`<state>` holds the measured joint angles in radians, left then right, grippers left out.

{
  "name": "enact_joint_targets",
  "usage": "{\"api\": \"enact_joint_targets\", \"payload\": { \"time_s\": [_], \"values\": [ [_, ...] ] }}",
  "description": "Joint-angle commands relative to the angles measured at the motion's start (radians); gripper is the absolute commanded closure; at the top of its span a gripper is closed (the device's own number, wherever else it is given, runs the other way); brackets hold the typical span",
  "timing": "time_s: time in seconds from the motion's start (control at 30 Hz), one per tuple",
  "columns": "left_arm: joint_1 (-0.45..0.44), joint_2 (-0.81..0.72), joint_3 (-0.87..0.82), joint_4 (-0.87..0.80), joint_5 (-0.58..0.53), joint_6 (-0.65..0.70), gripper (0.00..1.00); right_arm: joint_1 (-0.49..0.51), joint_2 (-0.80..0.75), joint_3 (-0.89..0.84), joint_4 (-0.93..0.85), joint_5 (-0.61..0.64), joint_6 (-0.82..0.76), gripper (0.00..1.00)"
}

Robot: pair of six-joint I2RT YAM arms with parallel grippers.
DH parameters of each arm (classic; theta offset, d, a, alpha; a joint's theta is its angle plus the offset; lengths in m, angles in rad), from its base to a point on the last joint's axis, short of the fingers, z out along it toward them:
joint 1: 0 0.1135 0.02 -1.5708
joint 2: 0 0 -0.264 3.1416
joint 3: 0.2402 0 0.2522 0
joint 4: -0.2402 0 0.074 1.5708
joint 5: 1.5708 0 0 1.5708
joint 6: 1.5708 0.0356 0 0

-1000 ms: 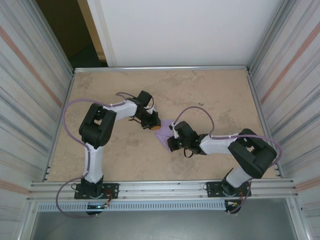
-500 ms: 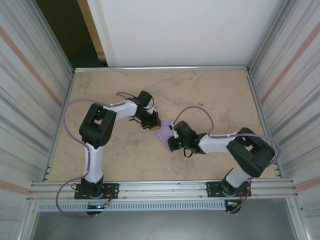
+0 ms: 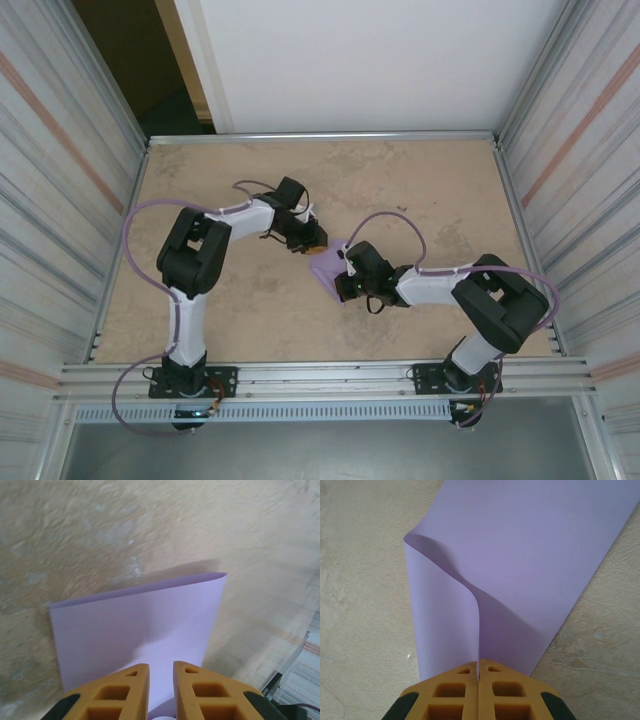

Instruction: Fold a paper plane with a square sheet of paper (pick it up from the middle)

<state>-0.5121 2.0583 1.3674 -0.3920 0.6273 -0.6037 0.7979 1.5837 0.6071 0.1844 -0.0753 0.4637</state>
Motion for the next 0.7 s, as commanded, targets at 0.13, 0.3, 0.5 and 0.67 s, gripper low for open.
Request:
{"api": "enact_joint_targets", "payload": {
  "time_s": [0.13, 0.3, 0.5, 0.67],
  "values": [
    [-0.002, -0.111, -0.091, 0.074, 0.001, -0.045, 0.8, -0.008, 0.024, 0.023, -0.043, 0.005, 0.018, 0.98],
    [0.003, -0.213, -0.215, 0.154, -0.005, -0.111, 0.79, -0.007, 0.033, 0.032, -0.057, -0.001, 0.019, 0.98],
    [-0.009, -0.333, -0.434, 0.38, 0.03, -0.289, 0.73, -0.009, 0.051, 0.051, -0.079, -0.009, 0.037, 0.99],
    [-0.028, -0.394, -0.565, 0.481, 0.004, -0.377, 0.73, -0.009, 0.06, 0.062, -0.094, -0.024, 0.052, 0.99]
  ]
}}
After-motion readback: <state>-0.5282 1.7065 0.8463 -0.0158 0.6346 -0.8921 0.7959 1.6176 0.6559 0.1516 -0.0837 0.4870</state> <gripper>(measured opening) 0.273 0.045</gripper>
